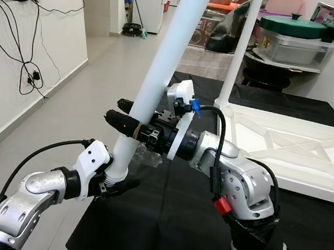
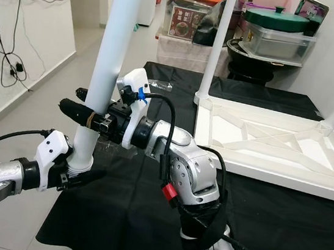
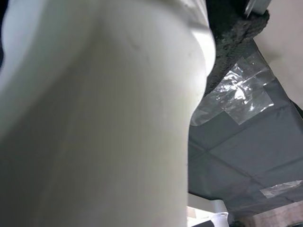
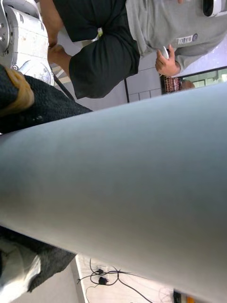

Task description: Building children table

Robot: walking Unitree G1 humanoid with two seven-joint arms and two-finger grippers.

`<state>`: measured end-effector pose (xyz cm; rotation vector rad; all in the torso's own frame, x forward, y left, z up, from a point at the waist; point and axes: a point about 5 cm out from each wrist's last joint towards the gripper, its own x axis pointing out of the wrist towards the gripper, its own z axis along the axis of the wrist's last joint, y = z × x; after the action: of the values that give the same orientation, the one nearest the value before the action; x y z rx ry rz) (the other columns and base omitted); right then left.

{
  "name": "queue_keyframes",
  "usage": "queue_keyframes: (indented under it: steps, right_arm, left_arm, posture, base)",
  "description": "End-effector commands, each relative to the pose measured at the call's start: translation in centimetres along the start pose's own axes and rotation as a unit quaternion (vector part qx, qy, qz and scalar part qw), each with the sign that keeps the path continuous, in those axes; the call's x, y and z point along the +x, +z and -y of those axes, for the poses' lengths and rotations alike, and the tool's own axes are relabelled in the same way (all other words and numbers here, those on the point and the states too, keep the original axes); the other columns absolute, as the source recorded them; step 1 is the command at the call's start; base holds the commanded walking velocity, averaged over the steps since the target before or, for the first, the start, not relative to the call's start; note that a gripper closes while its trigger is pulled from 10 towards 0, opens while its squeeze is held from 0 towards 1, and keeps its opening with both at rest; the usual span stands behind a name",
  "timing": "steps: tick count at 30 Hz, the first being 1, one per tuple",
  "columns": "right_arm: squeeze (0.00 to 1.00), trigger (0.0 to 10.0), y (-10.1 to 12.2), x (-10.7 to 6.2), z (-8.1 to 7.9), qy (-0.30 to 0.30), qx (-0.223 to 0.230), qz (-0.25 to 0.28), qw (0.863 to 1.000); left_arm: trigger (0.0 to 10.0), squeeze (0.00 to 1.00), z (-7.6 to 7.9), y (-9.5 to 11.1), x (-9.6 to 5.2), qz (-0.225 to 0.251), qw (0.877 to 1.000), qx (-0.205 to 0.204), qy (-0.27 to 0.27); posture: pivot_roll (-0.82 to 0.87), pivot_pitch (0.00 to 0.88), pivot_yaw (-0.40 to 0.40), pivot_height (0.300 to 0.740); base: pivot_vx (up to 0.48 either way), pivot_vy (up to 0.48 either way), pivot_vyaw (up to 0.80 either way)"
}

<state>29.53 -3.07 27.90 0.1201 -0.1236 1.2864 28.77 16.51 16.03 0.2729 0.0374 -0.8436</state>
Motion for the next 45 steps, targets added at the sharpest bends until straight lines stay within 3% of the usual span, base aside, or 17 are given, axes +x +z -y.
queue_keyframes:
  steps: [1, 2, 3, 7, 8, 9, 10, 23, 24, 25, 26, 38, 39, 42, 43, 44, 45]
  right_arm:
    - [0.0, 0.0, -0.4, 1.2, -1.8, 0.059, 0.023, 0.002, 0.998]
    - [0.0, 0.0, -0.5, 1.3, -1.6, 0.053, 0.023, 0.001, 0.998]
    - [0.0, 6.1, -0.4, 1.3, -1.5, 0.047, 0.029, 0.006, 0.998]
    - [0.0, 6.1, -0.4, 1.4, -1.3, 0.043, 0.034, 0.011, 0.998]
    - [0.0, 10.0, -0.1, 1.4, -1.3, 0.052, 0.045, 0.029, 0.997]
    - [0.0, 10.0, 0.1, 1.2, -1.2, 0.057, 0.052, 0.044, 0.996]
    - [1.0, 10.0, 0.3, 0.9, -1.2, 0.065, 0.062, 0.06, 0.994]
    - [1.0, 10.0, 1.9, -0.3, -1.5, 0.147, 0.153, 0.173, 0.962]
    - [0.57, 10.0, 2.0, -0.5, -2.2, 0.18, 0.141, 0.181, 0.957]
    - [0.57, 10.0, 2.0, -0.5, -2.2, 0.18, 0.141, 0.181, 0.957]
    - [0.0, 10.0, 2.0, -0.6, -2.6, 0.204, 0.126, 0.183, 0.954]
    - [0.0, 10.0, 2.1, -1.2, -1.7, 0.243, 0.031, 0.148, 0.958]
    - [0.0, 6.4, 2.2, -1.2, -1.5, 0.243, 0.023, 0.143, 0.959]
    - [0.0, 4.5, 2.1, -1.2, -1.2, 0.24, 0.019, 0.137, 0.961]
    - [0.0, 3.1, 2.0, -1.2, -1.0, 0.24, 0.017, 0.128, 0.962]
    - [0.0, 0.0, 1.9, -1.3, -0.9, 0.244, 0.022, 0.118, 0.962]
    - [0.0, 0.0, 1.9, -1.3, -0.9, 0.244, 0.022, 0.118, 0.962]
  left_arm:
    - [0.0, 0.0, -0.1, 0.3, 0.4, 0.004, 1.0, 0.009, -0.002]
    - [0.0, 0.0, 0.0, 0.3, 0.4, 0.003, 1.0, 0.011, -0.003]
    - [0.0, 0.0, 0.1, 0.4, 0.4, 0.004, 1.0, 0.012, -0.005]
    - [0.0, 0.0, 0.1, 0.4, 0.4, 0.005, 1.0, 0.013, -0.007]
    - [5.5, 0.0, 0.3, 0.5, 0.4, 0.007, 1.0, 0.013, -0.01]
    - [10.0, 0.0, 0.4, 0.6, 0.4, 0.011, 1.0, 0.013, -0.015]
    - [10.0, 0.0, 0.4, 0.7, 0.3, 0.014, 1.0, 0.012, -0.019]
    - [10.0, 0.0, 1.2, 1.4, 0.1, 0.033, 0.998, 0.002, -0.06]
    - [10.0, 0.0, 1.6, 1.5, 0.0, 0.037, 0.996, -0.008, -0.079]
    - [10.0, 0.0, 1.6, 1.5, 0.0, 0.037, 0.996, -0.008, -0.079]
    - [10.0, 0.0, 2.2, 1.6, -0.1, 0.038, 0.994, -0.015, -0.1]
    - [10.0, 0.0, 6.5, 2.8, -2.4, 0.034, 0.968, -0.051, -0.243]
    - [10.0, 0.0, 6.8, 2.8, -2.8, 0.026, 0.966, -0.05, -0.253]
    - [10.0, 0.0, 6.9, 2.7, -3.1, 0.019, 0.965, -0.049, -0.258]
    - [10.0, 0.0, 6.8, 2.6, -3.4, 0.011, 0.964, -0.046, -0.262]
    - [10.0, 0.0, 6.6, 2.4, -3.6, 0.005, 0.965, -0.045, -0.259]
    - [10.0, 0.0, 6.6, 2.4, -3.6, 0.005, 0.965, -0.045, -0.259]
  posture:
    - [0.06, 0.0, -0.034, 0.74]
    - [0.06, 0.0, -0.037, 0.74]
    - [0.06, 0.0, -0.037, 0.74]
    - [0.06, 0.0, -0.037, 0.74]
    - [0.06, 0.0, -0.037, 0.74]
    - [0.07, 0.0, -0.039, 0.74]
    - [0.07, 0.0, -0.041, 0.74]
    - [0.08, 0.0, -0.04, 0.74]
    - [0.08, 0.0, -0.04, 0.74]
    - [0.08, 0.0, -0.04, 0.74]
    - [0.08, 0.0, -0.038, 0.74]
    - [0.11, 0.0, -0.042, 0.74]
    - [0.11, 0.0, -0.042, 0.74]
    - [0.11, 0.0, -0.043, 0.74]
    - [0.11, 0.0, -0.043, 0.74]
    - [0.11, 0.0, -0.044, 0.74]
    - [0.11, 0.0, -0.044, 0.74]
  base:
    - [0.0, 0.0, 0.0]
    - [0.0, 0.0, 0.0]
    - [0.0, 0.0, 0.0]
    - [0.0, 0.0, 0.0]
    - [0.0, 0.0, 0.0]
    - [0.0, 0.0, 0.0]
    - [0.0, 0.0, 0.0]
    - [0.0, 0.0, 0.0]
    - [0.0, 0.0, 0.0]
    - [0.0, 0.0, 0.0]
    - [0.0, 0.0, 0.0]
    - [0.0, 0.0, 0.0]
    - [0.0, 0.0, 0.0]
    - [0.0, 0.0, 0.0]
    - [0.0, 0.0, 0.0]
    - [0.0, 0.0, 0.0]
    - [0.0, 0.0, 0.0]
